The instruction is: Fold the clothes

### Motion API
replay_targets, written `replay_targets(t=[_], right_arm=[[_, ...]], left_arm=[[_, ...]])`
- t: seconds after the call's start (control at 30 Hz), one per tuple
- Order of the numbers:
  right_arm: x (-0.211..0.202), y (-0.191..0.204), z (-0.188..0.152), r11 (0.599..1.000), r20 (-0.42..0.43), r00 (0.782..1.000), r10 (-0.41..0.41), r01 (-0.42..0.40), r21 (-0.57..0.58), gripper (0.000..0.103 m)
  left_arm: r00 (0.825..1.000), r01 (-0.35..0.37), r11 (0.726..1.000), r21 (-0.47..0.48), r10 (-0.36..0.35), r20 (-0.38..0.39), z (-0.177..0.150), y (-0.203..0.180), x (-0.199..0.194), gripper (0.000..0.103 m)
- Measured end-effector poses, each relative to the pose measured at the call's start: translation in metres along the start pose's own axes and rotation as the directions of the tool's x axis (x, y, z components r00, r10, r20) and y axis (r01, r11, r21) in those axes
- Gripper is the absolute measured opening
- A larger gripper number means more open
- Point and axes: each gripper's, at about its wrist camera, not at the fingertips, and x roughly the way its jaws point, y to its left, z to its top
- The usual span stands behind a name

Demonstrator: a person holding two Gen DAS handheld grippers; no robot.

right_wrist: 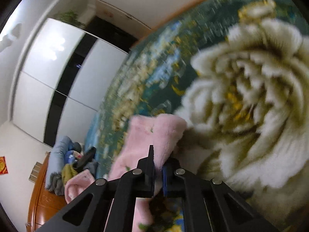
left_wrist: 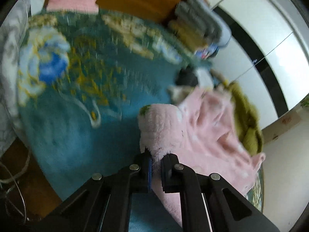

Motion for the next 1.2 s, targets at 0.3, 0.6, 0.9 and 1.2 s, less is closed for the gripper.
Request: replay_targets(t=[0.3,0.6,0.9,1.2], right_arm=[[0.0,-0.027,-0.013,0.998,-0.055,0.997,-0.057,0.059,0.031,0.006],[-0.019,-0.006,0.014,0.979,0.027,0.981,-0.194,0.196,-0.062,0.019],[-0.007,0.061,0.01,0.943,0.053,0.972,-0.23,0.236,-0.233,0.036],[0.076,0.22,-0.054,0.833,-0.149,0.986,-0.079,-0.017,-0.553,0.049]], left_arm=[[0.988,-0.101,0.995,-0.006,0.1,-0.12,-0.018,0.022,0.035,0.008],[0.985,-0.145,0.987,0.064,0.15,-0.084,0.001,0.012,0.017,0.045],[0.97,-0.237,0.954,0.183,0.221,0.099,0.028,-0.006,-0.023,0.049],[0.999,0.013,0.95,0.313,0.004,-0.052,0.003,-0.066,0.038,0.054]])
